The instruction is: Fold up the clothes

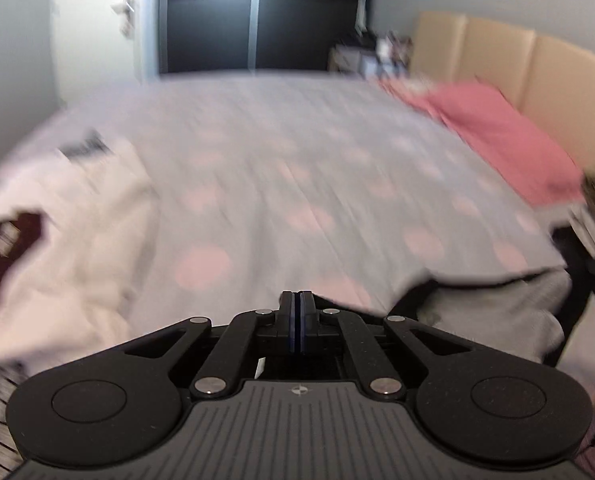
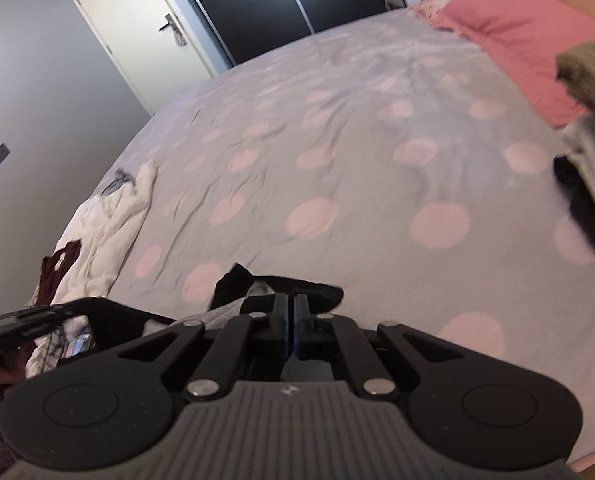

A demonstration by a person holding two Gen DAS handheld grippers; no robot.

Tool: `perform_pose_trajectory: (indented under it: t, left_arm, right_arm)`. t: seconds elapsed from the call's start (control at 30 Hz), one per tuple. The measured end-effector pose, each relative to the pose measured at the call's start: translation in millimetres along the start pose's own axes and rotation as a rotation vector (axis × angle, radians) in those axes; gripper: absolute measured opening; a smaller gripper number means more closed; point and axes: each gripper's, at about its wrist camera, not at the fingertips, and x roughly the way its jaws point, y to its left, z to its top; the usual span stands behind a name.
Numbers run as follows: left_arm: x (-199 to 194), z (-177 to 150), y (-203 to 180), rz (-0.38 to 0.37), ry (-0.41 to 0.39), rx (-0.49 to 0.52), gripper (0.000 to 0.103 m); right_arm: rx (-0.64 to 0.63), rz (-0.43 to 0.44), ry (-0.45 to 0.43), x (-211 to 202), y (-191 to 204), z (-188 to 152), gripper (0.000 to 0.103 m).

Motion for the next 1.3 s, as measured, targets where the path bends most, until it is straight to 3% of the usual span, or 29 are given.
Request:
perform_pose_trajectory:
  t: [0.13, 0.2, 0.33, 0.57, 0.7, 0.8, 0.93, 1.03, 1.2, 1.3]
  left_arm:
    - [-30, 29, 20, 0.069, -0.095, -0.012, 0.000]
    - [-37, 38, 28, 0.098, -0.063, 0.013, 0.000]
    - [-18, 26, 46, 0.182, 0.114, 0.078, 0.000]
    - [38, -30, 65, 0.271, 0.452, 0.211, 0.000]
    - [51, -45, 54, 0.215, 0.560, 0.289, 0.001]
    - [41, -39, 45, 0.178, 0.517, 0.315, 0.003]
    - [33, -19, 28, 0.057, 0.437, 0.318, 0.028]
    - [36, -8, 7, -0.043, 0.400, 0.364, 0.040]
    - [72, -3, -20, -0.199, 0.358, 0.425, 0.041]
    - [99, -8, -26, -0.320, 0.384, 0.407, 0.041]
  right_arm:
    - [-0.010, -0.035, -0.054, -15, -10, 20, 0.003]
    - [-0.043, -0.055, -0.060, -18, -11, 29, 0.003]
    - [-0.104, -0.107, 0.071, 2, -18, 30, 0.003]
    - [-0.170, -0.176, 0.343, 58, -37, -7, 0.003]
    - [-0.196, -0.162, 0.434, 70, -41, -26, 0.003]
    - [-0.203, -0.149, 0.450, 72, -42, -33, 0.004]
    - [-0.183, -0.133, 0.446, 69, -45, -36, 0.004]
    - [-0.177, -0.129, 0.458, 72, -47, -38, 0.004]
    - [-0.164, -0.120, 0.466, 74, -49, -41, 0.004]
    - [-0.151, -0.112, 0.458, 73, -51, -43, 0.005]
